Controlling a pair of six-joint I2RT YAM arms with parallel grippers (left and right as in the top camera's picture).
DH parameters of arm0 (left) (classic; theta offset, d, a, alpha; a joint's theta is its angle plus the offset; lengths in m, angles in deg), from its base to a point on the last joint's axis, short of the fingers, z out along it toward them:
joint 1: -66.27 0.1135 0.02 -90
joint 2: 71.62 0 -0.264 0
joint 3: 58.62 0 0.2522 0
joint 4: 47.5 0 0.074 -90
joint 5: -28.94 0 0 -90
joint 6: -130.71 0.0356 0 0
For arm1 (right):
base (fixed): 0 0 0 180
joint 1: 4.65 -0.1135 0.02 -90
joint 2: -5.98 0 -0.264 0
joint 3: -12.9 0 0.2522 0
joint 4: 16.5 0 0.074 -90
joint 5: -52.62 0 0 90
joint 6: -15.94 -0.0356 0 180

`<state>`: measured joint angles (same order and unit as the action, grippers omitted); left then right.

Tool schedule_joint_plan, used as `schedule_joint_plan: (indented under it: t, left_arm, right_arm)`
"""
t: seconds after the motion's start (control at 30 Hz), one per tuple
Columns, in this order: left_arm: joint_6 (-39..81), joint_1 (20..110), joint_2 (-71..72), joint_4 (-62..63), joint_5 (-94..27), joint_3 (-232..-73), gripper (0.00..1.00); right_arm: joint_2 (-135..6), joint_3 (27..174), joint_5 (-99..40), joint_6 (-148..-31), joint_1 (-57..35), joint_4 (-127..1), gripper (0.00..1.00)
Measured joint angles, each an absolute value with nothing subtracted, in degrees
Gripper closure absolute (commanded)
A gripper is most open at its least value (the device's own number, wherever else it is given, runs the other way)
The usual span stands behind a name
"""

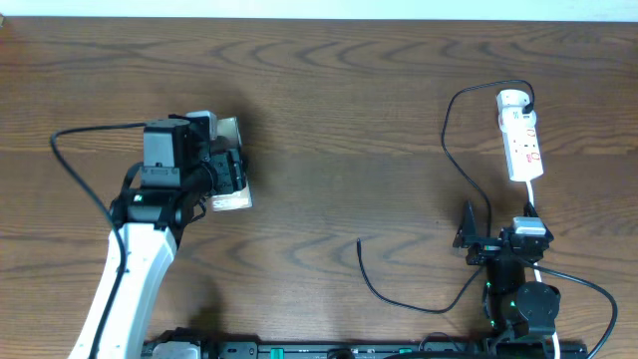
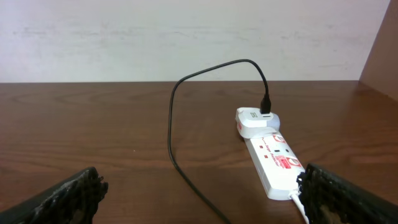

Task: Plug charger to phone and switch on socket
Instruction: 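Lift the phone with the left gripper and tilt it upright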

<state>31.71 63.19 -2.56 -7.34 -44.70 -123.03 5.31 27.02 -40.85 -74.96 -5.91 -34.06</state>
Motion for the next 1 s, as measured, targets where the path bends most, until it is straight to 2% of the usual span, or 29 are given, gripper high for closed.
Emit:
schedule_joint_plan:
  t: [0.33, 0.57, 0.73, 1.0]
  left_arm:
    - [14.93, 63.22, -4.98, -13.35, -29.75, -123.06, 0.93]
    - [-3.63, 63.22, -4.98, -21.14, -21.44, -123.08, 0.93]
    - [-22.21, 63.22, -4.98, -27.91, -17.05, -123.12, 0.93]
    - [-55.06, 63.22, -4.98, -29.66, -15.87, -123.12, 0.93]
  right_arm:
    - [5.31, 27.02, -40.85, -74.96, -5.91, -34.06, 0.01]
    - [5.31, 27.02, -40.85, -74.94, -5.91, -34.06, 0.01]
    - [5.31, 27.02, -40.85, -74.94, -5.91, -34.06, 0.01]
    - [5.31, 27.02, -40.85, -74.96, -5.91, -34.06, 0.01]
